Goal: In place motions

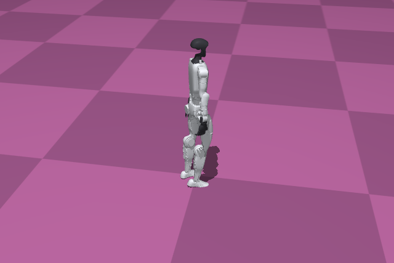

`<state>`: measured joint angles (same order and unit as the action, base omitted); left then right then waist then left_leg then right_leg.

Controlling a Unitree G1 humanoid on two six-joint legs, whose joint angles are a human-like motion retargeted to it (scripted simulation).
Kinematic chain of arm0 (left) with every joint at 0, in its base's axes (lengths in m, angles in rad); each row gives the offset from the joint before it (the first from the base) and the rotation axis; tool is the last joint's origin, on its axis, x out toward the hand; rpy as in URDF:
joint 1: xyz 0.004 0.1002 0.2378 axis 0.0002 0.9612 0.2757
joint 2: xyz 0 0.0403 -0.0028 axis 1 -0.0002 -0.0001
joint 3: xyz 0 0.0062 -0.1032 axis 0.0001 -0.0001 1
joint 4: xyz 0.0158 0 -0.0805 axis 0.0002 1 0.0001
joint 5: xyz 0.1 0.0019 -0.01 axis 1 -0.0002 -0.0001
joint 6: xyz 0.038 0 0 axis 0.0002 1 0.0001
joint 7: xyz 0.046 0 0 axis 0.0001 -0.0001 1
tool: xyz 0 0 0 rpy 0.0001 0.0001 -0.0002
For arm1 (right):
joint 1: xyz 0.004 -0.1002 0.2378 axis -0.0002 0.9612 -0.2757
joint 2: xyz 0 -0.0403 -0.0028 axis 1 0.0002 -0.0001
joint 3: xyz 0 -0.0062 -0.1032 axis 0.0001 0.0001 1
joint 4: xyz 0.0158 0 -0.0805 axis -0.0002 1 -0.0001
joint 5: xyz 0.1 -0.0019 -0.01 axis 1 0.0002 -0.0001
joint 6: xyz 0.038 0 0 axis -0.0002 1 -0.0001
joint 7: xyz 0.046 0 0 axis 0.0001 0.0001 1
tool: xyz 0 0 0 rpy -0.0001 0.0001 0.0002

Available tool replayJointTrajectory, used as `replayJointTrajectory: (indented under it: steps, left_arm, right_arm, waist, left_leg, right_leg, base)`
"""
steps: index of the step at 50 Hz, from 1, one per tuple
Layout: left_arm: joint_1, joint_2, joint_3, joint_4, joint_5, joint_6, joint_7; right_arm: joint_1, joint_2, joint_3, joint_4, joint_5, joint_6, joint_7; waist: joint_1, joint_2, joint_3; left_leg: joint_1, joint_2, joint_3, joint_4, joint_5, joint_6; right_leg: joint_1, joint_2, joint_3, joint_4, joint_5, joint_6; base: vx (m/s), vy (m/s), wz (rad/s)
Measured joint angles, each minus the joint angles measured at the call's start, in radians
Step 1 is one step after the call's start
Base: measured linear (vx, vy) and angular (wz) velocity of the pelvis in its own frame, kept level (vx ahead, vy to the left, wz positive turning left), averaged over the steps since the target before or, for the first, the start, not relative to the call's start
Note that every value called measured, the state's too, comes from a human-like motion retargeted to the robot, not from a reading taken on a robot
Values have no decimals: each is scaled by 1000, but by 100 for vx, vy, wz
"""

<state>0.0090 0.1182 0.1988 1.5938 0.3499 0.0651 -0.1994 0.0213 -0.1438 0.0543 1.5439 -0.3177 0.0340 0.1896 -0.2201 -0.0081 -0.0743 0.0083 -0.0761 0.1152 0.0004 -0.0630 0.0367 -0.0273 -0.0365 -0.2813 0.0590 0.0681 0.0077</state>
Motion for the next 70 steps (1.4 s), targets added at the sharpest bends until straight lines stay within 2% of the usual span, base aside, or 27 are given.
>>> replayJointTrajectory:
  steps: [12,21,24,30,38,45,60,66,70]
  left_arm:
    - [-7,3,-34,18,-22,-37,30]
    - [-26,8,-50,3,-5,-30,4]
    - [-26,7,-42,1,-5,-26,-7]
    - [-15,3,-6,4,-25,-14,15]
    - [-2,5,16,6,-33,-15,28]
    - [-3,-7,4,21,-41,-13,42]
    - [-27,-14,-45,-9,-46,-25,29]
    - [-5,-12,0,-48,-51,-24,22]
    - [52,-17,52,-69,-109,-52,51]
  right_arm:
    - [1,7,4,-8,-7,-16,-9]
    - [-16,-3,9,-40,5,-27,-19]
    - [-18,-7,8,-44,14,-32,-23]
    - [-1,-12,2,-35,24,-35,-31]
    - [7,-1,-4,-19,39,-45,-37]
    - [2,9,-10,-11,27,-44,-43]
    - [28,5,-47,15,39,-69,-75]
    - [30,-15,-62,81,88,-84,-102]
    - [-34,-35,-42,156,146,-91,-101]
  waist:
    - [11,-2,18]
    - [19,12,32]
    - [22,15,37]
    - [24,5,46]
    - [17,-9,44]
    - [5,3,20]
    - [-3,32,31]
    - [13,41,39]
    - [12,46,45]
  left_leg:
    - [12,-13,-7,-18,-10,29]
    - [-35,26,36,-12,-12,13]
    - [-41,32,49,-10,-12,10]
    - [-17,18,57,-10,-14,14]
    - [12,4,58,1,-22,13]
    - [3,11,59,-6,-19,3]
    - [2,45,74,-7,-30,-23]
    - [11,65,87,16,-54,-39]
    - [-4,94,90,96,-95,-58]
  right_leg:
    - [-20,-4,0,49,-22,12]
    - [-117,0,67,185,-33,45]
    - [-127,5,97,201,-59,34]
    - [-69,-24,44,107,-29,21]
    - [6,-25,-5,-13,31,36]
    - [-14,-19,6,-12,33,29]
    - [-34,4,27,-3,39,15]
    - [-27,19,38,-5,41,-5]
    - [-16,28,44,-3,40,-19]
  base:
    - [6,-12,0]
    - [-7,-8,-29]
    - [-10,2,-23]
    - [-4,6,-1]
    - [-2,10,5]
    - [-8,9,-1]
    - [-12,6,-7]
    - [-13,7,-12]
    - [-12,12,-2]
